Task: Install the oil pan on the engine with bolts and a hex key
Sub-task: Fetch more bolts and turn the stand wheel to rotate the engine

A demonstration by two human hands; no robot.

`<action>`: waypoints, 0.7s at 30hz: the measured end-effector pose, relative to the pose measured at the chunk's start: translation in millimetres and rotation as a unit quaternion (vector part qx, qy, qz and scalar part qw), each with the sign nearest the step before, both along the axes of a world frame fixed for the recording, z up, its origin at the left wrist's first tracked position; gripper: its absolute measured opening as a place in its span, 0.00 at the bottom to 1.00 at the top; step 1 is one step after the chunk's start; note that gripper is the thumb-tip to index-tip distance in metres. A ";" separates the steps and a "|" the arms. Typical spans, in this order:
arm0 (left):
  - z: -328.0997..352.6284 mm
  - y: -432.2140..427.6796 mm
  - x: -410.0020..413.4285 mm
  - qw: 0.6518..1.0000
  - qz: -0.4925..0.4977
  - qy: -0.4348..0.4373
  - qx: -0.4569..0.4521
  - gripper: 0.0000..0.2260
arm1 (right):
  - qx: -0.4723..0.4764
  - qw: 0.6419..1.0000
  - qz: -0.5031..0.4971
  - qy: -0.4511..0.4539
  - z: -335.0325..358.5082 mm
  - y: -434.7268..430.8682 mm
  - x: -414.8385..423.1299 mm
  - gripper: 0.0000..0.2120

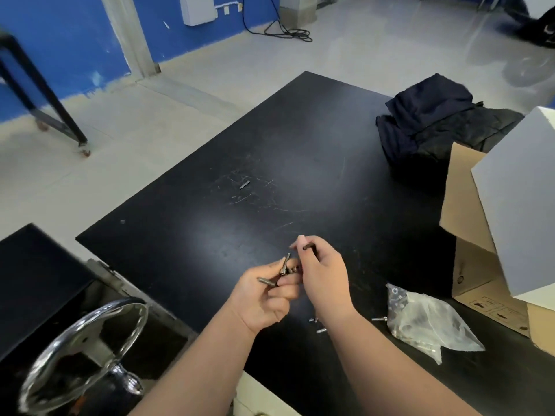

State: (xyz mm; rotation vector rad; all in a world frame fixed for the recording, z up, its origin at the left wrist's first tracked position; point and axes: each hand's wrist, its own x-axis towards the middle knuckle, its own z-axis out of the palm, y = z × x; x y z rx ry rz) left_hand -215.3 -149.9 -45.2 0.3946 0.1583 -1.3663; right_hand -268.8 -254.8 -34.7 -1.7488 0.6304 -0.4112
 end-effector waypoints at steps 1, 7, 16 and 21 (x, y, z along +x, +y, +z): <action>6.0 9.2 1.4 1.000 0.014 0.004 0.001 0.05 | -0.014 1.000 0.028 -0.003 6.8 8.5 2.7 0.13; 31.8 80.0 -0.6 0.982 0.137 -0.054 0.114 0.14 | -0.199 0.963 0.178 -0.042 23.4 75.3 20.2 0.13; 68.5 241.8 -20.4 0.903 0.380 -0.110 0.166 0.15 | -0.294 0.871 0.340 -0.201 61.5 244.0 43.9 0.12; 88.8 337.0 -43.9 0.854 0.475 -0.137 0.162 0.12 | -0.262 0.846 0.393 -0.248 79.4 345.5 36.1 0.09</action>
